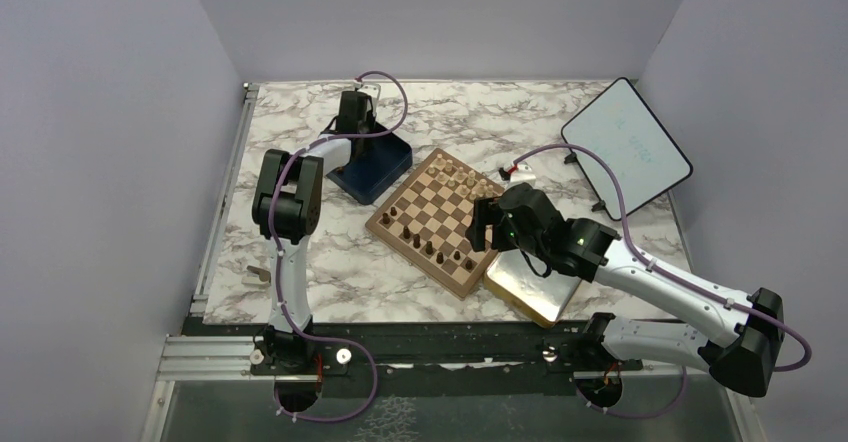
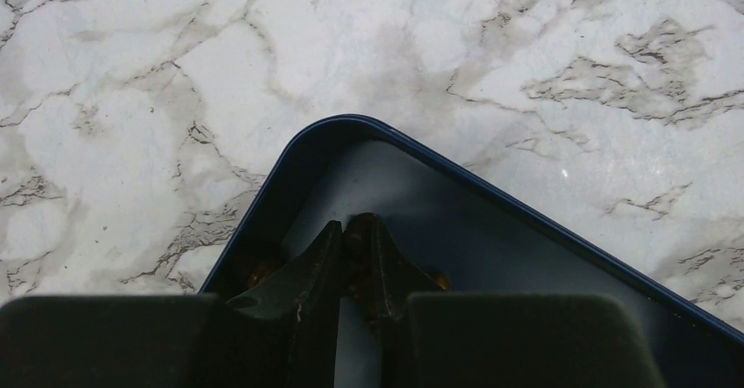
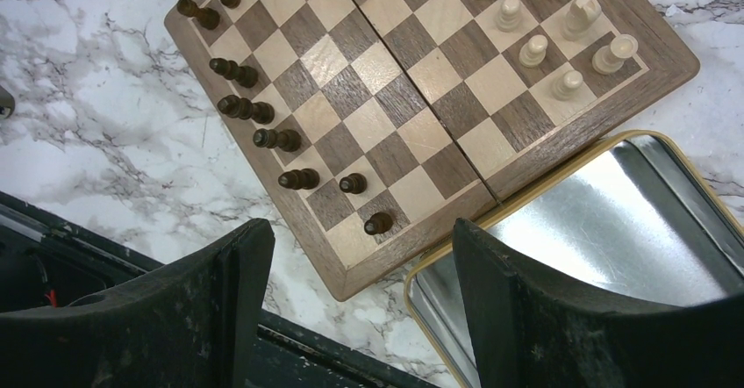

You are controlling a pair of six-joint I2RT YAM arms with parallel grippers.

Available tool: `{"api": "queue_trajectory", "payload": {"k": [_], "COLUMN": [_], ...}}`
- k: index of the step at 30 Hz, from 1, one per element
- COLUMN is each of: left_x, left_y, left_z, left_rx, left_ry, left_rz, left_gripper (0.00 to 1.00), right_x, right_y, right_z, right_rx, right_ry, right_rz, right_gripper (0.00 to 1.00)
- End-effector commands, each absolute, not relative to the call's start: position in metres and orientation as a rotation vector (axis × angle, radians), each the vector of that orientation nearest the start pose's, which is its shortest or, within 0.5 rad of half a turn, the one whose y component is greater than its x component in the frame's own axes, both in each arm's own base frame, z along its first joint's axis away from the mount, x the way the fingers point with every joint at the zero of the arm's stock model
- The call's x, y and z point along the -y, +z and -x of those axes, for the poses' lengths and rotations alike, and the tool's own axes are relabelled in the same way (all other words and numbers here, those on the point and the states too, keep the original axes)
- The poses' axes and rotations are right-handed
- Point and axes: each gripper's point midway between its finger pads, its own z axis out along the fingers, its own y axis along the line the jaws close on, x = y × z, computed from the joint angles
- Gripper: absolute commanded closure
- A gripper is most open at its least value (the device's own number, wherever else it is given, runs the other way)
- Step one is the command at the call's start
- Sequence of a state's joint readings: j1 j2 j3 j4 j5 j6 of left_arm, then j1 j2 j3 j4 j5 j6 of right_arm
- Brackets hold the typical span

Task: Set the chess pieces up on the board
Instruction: Pick up the chess piece from the storage box.

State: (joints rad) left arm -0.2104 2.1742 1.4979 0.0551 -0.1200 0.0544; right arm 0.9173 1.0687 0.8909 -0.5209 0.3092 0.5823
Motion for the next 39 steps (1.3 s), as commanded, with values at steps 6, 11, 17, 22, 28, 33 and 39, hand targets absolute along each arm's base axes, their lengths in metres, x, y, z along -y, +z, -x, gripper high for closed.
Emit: {"api": "queue_trajectory", "payload": {"k": [6, 11, 17, 22, 28, 33, 39], "left_x": [0.101, 0.103, 0.101, 0.102, 0.11, 0.123, 0.138], "left_y": [0.095, 0.11, 0.117, 0.132, 0.158, 0.178, 0.187], "left_z": [-0.57, -0.563, -0.55, -0.538, -0.517, -0.494, -0.461], "left_rx": [-2.102, -2.099, -2.116, -2.118, -2.119, -2.104, -2.108], "left_ry": [0.001, -0.03, -0.039, -0.065, -0.156, -0.237, -0.271], "left_rz": [-0.219, -0.189, -0.179, -0.165, -0.133, -0.146, -0.171], "left_gripper": [0.84, 0.84, 0.84, 0.84, 0.84, 0.84, 0.84], "right_x": [-0.229, -0.231, -0.234, -0.235, -0.233, -0.233, -0.228], "right_y": [0.171, 0.161, 0.162, 0.161, 0.158, 0.158, 0.159], "right_z": [-0.216, -0.214, -0.212, -0.209, -0.206, -0.204, -0.204], "right_rx": [-2.256, -2.281, -2.279, -2.284, -2.291, -2.288, -2.279], "right_ry": [0.453, 0.456, 0.481, 0.497, 0.511, 0.522, 0.51], "right_rz": [0.206, 0.203, 0.212, 0.221, 0.211, 0.211, 0.193], "right_gripper": [0.21, 0.21, 0.21, 0.21, 0.21, 0.21, 0.21]}}
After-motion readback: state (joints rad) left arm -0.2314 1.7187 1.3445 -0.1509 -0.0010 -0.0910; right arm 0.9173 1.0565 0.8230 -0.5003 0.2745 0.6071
